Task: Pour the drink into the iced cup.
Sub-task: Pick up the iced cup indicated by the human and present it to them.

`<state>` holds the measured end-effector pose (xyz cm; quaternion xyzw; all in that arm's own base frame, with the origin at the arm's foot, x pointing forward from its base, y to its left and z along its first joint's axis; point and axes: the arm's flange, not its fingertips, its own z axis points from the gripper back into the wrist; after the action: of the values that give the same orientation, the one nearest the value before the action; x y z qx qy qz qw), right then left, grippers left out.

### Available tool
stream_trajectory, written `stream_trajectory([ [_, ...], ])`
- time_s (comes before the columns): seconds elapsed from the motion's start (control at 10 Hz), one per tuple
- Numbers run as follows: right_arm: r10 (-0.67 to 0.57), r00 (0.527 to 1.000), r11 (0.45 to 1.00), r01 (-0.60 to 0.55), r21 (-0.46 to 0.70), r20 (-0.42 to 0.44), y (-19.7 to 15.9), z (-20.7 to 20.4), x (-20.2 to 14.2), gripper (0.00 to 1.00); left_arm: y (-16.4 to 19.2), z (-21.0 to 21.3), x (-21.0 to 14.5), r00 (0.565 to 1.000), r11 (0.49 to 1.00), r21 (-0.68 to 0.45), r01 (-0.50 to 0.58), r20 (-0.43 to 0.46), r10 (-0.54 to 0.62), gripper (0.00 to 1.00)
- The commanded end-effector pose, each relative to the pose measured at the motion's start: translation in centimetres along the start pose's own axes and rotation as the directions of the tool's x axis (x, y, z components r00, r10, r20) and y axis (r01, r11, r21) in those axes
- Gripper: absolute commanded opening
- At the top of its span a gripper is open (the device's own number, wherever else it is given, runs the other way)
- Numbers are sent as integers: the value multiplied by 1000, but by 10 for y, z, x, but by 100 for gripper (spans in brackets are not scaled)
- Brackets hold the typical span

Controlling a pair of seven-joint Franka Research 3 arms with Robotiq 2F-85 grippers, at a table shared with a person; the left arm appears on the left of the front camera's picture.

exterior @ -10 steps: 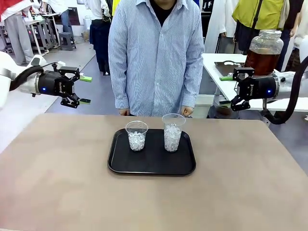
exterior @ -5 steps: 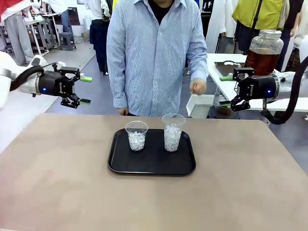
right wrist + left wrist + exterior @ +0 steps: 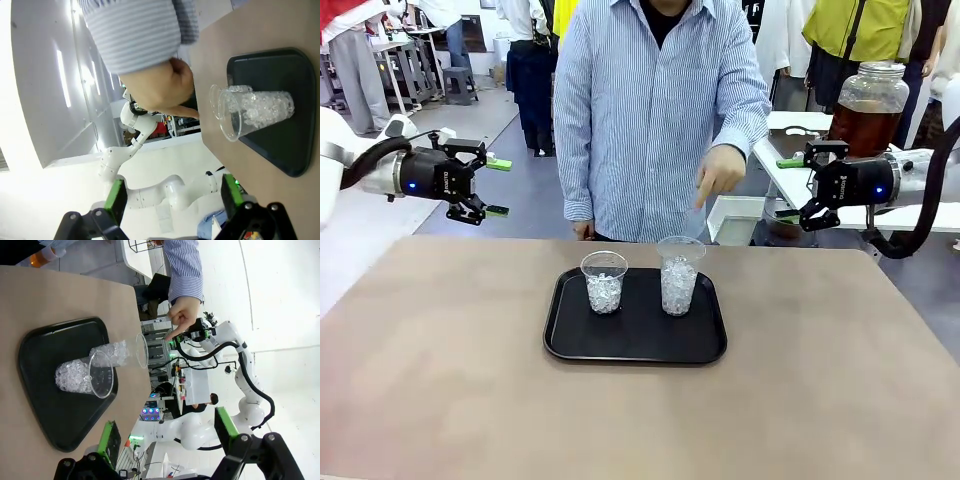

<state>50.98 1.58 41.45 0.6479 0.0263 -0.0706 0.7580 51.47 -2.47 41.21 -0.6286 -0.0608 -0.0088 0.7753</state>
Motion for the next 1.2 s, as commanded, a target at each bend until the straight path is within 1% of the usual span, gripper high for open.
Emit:
stream_trajectory([
  [0.0,2,1000,1000,-2,2,1,1,0,0,100,-1,0,-1,1000,1000,2,1,6,-1,100],
  [1.1,2,1000,1000,-2,2,1,1,0,0,100,-1,0,-1,1000,1000,2,1,6,-1,100],
])
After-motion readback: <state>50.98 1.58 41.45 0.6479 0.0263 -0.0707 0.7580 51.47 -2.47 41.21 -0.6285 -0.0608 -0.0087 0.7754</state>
